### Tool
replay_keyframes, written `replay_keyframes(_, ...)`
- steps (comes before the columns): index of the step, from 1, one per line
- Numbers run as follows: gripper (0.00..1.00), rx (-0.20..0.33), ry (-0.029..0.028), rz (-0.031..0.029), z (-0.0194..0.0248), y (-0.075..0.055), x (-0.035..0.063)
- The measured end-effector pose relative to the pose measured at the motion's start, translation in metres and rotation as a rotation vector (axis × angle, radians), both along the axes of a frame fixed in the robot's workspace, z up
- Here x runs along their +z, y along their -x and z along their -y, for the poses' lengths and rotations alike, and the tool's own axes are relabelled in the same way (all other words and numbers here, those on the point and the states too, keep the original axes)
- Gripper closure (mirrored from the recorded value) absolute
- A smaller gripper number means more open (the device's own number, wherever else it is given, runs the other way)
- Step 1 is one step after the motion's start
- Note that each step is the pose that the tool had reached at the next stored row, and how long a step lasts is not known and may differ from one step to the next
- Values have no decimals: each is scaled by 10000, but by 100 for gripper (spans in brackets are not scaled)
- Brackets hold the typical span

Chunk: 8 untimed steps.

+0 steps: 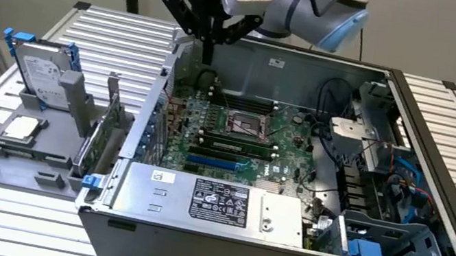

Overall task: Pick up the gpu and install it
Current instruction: 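Reach for the gpu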

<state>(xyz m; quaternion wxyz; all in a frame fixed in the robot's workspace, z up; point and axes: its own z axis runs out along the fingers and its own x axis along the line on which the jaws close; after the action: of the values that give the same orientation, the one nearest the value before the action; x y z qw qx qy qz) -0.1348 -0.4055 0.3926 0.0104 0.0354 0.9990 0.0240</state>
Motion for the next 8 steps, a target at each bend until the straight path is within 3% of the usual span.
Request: replay_keyframes(8,100,-1,0,54,137,359,0)
